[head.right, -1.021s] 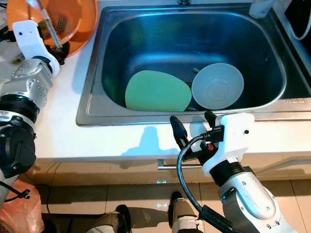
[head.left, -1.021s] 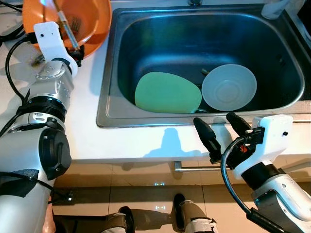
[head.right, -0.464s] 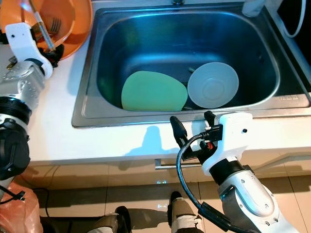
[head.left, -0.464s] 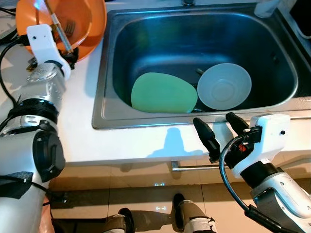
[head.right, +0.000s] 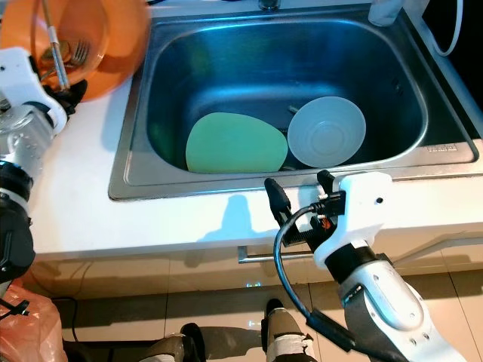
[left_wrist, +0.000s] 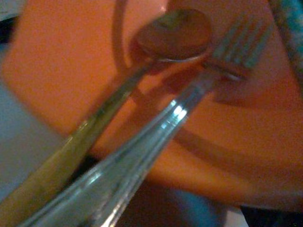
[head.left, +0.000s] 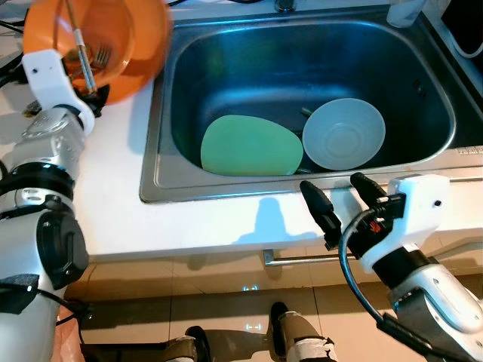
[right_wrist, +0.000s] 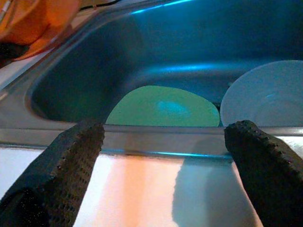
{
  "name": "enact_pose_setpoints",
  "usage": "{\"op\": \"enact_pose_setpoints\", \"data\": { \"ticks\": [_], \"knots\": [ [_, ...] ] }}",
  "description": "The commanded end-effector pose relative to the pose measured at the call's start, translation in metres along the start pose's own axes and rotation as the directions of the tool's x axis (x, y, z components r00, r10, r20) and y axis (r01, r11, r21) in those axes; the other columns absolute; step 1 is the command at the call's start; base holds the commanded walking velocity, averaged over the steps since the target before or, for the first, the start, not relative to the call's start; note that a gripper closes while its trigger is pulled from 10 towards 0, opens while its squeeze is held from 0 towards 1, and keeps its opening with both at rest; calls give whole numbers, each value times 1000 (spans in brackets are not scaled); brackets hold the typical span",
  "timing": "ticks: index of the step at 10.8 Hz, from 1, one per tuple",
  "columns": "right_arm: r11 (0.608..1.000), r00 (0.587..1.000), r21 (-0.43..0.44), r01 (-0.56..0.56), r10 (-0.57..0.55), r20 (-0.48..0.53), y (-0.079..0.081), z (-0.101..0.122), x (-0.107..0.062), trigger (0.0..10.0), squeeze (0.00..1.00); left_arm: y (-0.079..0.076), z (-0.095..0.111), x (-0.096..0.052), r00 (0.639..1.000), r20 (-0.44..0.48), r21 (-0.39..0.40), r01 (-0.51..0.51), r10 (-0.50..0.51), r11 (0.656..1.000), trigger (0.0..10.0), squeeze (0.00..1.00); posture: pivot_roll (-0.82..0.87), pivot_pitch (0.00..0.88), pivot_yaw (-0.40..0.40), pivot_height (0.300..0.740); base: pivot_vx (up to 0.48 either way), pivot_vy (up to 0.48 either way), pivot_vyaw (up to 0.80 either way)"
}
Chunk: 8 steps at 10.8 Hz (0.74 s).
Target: Kitchen organization
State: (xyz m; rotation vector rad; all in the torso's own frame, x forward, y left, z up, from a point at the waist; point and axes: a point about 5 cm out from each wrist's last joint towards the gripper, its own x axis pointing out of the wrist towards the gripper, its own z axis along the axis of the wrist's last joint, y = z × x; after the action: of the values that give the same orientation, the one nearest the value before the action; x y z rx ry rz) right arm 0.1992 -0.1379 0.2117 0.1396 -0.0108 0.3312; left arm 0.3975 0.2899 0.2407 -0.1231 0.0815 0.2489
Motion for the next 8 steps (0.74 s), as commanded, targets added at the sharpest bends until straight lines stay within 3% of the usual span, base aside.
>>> {"op": "enact_pose_setpoints", "data": {
  "ticks": [1, 8],
  "knots": [
    [1000, 1000, 0, -10, 10, 4, 0, 0, 0, 10000, 0, 16, -69, -10, 957, -287, 11, -40, 41, 999, 10000, 0, -329, 283, 41, 740, 0, 0, 0],
    [1000, 1000, 2, -16, 16, 12, -2, -2, 4, 10000, 0, 25, -76, -14, 945, -326, -4, -41, 37, 999, 10000, 0, -303, 272, 48, 740, 0, 0, 0]
  ]
}}
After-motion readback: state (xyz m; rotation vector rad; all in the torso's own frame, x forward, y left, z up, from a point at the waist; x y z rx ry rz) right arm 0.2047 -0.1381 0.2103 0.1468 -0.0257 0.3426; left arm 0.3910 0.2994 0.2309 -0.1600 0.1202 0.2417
